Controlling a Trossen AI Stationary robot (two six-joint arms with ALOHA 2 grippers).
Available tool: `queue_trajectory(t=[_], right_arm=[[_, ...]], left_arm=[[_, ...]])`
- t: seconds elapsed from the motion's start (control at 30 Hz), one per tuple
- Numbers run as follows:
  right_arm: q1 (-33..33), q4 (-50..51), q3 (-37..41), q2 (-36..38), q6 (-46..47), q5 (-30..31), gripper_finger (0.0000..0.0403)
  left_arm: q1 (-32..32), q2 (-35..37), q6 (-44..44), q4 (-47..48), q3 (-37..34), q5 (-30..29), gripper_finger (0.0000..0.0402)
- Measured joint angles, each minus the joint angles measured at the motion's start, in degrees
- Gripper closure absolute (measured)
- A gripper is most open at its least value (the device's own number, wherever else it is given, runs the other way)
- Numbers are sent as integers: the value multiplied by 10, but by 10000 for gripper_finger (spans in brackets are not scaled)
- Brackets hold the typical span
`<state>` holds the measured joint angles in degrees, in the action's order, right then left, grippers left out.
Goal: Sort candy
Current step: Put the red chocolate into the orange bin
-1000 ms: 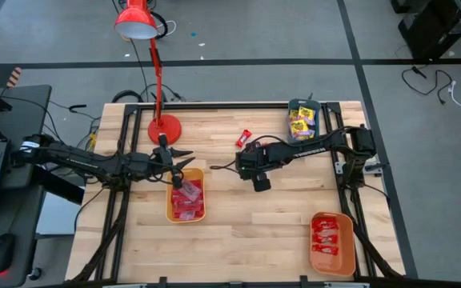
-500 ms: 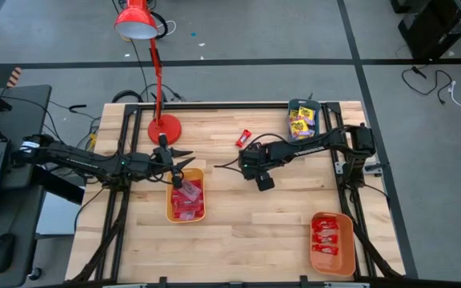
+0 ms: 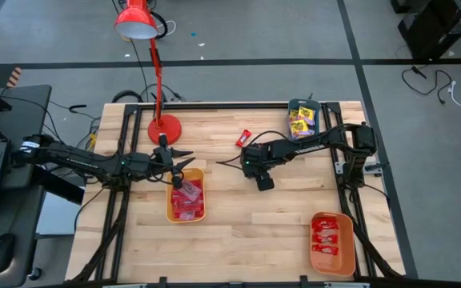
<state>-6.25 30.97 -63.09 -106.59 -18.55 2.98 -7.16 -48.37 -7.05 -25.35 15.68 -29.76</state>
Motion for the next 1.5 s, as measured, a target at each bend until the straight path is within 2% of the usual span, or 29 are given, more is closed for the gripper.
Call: queue_trajectory(t=[0.23,0.4,0.5,0.8,0.87,1.0,1.13,1.37,1.5], right_arm=[[1,8,1,0,63,-53,243],[5,13,0,0,166,-87,274],[5,13,0,0,202,-109,280],[5,12,1,7,204,-127,277],[4,11,3,17,212,-158,277],[-4,-20,3,46,249,-240,277],[-11,-80,3,64,292,-320,277],[-13,-244,2,68,364,-446,277],[-12,-333,2,68,417,-485,277]], left_arm=[[0,0,1,0,0,0,302],[0,0,2,0,0,0,302],[0,0,2,0,0,-1,302],[0,0,3,-6,0,1,302],[0,0,2,-6,0,25,302],[0,-1,-5,-13,0,111,302],[-1,-26,-23,-56,0,149,302],[-1,-131,-65,-174,2,209,302],[-5,-198,-80,-225,17,250,302]])
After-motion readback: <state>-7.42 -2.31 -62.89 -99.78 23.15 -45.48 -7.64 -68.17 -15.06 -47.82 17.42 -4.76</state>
